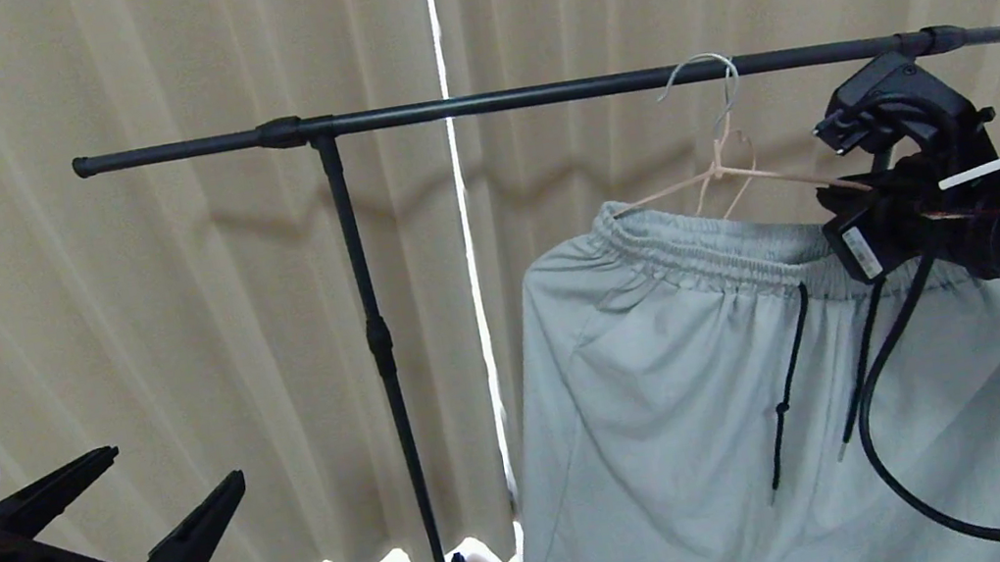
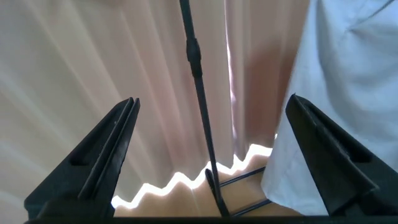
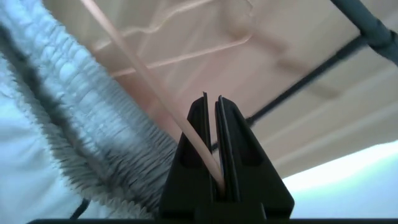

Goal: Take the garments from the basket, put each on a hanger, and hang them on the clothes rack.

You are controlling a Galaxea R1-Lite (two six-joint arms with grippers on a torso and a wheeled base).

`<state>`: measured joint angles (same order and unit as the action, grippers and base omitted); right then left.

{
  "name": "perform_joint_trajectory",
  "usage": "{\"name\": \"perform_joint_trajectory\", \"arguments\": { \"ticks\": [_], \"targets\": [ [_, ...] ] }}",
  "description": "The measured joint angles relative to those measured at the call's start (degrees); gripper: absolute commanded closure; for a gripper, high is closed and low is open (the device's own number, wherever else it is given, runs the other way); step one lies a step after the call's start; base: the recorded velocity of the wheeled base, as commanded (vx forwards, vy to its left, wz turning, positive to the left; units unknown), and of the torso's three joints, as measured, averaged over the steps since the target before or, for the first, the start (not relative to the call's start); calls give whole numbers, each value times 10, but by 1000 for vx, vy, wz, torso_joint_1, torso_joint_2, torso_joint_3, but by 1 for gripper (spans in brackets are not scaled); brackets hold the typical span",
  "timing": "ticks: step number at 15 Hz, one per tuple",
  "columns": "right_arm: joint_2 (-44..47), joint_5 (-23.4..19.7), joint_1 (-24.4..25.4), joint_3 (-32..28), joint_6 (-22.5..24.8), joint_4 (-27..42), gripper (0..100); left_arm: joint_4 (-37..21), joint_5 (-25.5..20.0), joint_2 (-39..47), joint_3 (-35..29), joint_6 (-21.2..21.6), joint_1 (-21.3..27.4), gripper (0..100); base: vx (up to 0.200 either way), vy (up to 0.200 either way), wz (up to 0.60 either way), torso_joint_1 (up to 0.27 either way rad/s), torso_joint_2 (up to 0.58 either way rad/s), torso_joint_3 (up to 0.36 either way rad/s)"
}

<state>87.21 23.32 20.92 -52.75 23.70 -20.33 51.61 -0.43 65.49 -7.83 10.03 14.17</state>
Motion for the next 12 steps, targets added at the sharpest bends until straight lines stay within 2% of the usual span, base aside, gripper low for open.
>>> {"name": "perform_joint_trajectory", "arguments": {
  "ticks": [8, 12],
  "targets": [
    [8, 1, -1, -13, -4, -1, 100, -1, 0, -2, 5, -2, 4, 0, 200, 0, 0, 2, 2, 2],
    [14, 1, -1, -25, -4, 0, 100, 1, 0, -3, 10, 0, 4, 0, 0, 0, 0, 0, 0, 0]
  ]
}}
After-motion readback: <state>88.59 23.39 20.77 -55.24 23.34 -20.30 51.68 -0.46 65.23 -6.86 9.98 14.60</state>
